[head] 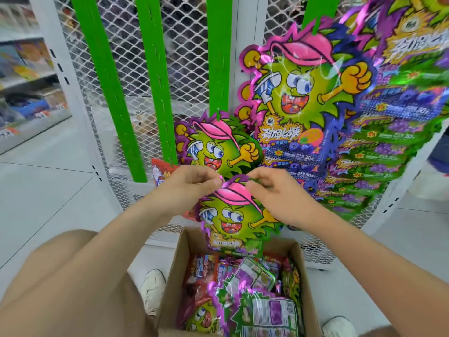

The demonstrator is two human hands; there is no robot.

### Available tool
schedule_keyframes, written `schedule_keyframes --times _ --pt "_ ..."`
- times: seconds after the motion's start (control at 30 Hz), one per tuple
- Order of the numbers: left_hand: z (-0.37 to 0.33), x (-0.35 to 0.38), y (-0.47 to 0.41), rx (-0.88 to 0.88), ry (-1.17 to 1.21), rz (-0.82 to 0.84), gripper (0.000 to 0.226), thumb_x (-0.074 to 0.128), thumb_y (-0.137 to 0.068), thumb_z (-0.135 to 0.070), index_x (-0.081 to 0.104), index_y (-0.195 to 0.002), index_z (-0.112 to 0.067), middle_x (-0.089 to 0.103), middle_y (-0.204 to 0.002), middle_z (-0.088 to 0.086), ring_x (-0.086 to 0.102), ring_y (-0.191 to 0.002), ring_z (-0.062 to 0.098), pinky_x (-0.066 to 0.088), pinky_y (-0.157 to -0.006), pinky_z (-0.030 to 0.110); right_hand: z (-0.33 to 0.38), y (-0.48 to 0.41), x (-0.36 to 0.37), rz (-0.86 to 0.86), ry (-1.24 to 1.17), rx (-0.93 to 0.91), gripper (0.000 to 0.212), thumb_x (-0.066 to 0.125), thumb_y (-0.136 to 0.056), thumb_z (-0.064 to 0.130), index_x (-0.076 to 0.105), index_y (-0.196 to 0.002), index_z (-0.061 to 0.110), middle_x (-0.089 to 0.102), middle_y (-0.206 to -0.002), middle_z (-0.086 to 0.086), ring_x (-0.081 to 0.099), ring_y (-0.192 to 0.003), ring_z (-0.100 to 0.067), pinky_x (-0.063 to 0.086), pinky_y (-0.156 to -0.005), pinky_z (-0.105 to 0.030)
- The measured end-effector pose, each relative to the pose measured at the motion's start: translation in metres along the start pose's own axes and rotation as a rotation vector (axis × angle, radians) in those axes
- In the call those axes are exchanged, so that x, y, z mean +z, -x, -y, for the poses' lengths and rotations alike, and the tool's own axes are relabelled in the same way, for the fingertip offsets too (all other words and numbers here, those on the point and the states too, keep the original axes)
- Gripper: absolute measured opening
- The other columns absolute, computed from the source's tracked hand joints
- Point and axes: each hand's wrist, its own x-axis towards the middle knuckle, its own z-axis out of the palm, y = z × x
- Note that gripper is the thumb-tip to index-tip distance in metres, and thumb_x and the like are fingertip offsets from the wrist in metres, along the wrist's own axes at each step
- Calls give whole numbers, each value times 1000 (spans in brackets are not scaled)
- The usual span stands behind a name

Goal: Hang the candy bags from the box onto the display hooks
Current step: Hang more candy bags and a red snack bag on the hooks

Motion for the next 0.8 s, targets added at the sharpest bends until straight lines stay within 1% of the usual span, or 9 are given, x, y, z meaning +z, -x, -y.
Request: schedule_keyframes --times 0.1,0.2,0.37,0.47,0.53,0.6,0.67,0.73,0.8 --pt "-15 -10 -9 37 -27 -63 13 69 -102 -24 76 -96 -14 78 -93 -4 68 -92 4 47 -88 22 7 -6 1 -24 -21 -57 13 69 -100 34 73 -109 26 75 -91 -1 66 -77 -15 56 -74 -43" --pt "-24 -19 -27 186 -80 -306 8 72 -100 -20 74 -107 -18 75 -97 -4 66 -89 6 50 -84 25 18 -14 2 -164 104 -88 31 65 -98 43 71 -122 24 75 -98 7 71 -88 -19 58 -84 -48" --pt "-39 -23 -55 387 -221 -538 57 60 -92 -11 50 -147 -24 60 -136 -10 56 -125 7 47 -106 34 40 -21 6 -379 358 -128 33 64 -92 38 68 -124 36 72 -72 2 55 -50 -17 55 -63 -37" --pt "-49 -16 -64 401 -208 -567 49 54 -89 -16 58 -134 -35 64 -124 -23 56 -125 4 42 -114 49 52 -29 9 -475 460 -150 33 67 -87 36 68 -119 34 53 -53 8 47 -52 -18 48 -57 -35" --pt "-54 -17 -68 374 -125 -581 33 53 -90 -24 65 -116 -40 70 -106 -23 64 -107 2 48 -106 52 60 -32 10 -540 461 -187 28 67 -87 36 65 -115 33 58 -60 7 52 -59 -22 51 -61 -38" --pt "-59 -21 -65 373 -46 -584 17 52 -96 -28 68 -100 -30 69 -86 -18 61 -81 5 51 -88 40 65 -36 9 -595 401 -240 21 67 -88 35 60 -107 33 68 -73 8 63 -67 -22 55 -65 -41" --pt "-66 -26 -56 393 4 -565 22 52 -104 -23 68 -94 -12 63 -79 7 53 -74 11 41 -73 32 72 -39 8 -637 366 -315 15 68 -90 33 62 -104 31 71 -77 10 69 -72 -21 57 -66 -42" --pt "-76 -34 -47 393 24 -546 31 51 -107 -23 71 -96 -2 67 -91 20 58 -80 14 43 -74 24 81 -41 6 -675 382 -384 12 70 -93 32 68 -104 28 72 -78 11 70 -71 -20 57 -64 -41" --pt "-87 -41 -40 362 42 -497 32 52 -107 -29 75 -101 -8 72 -97 14 65 -88 14 46 -79 17 91 -42 2 -707 404 -435 13 72 -95 32 73 -106 25 73 -79 10 70 -71 -18 57 -65 -41"
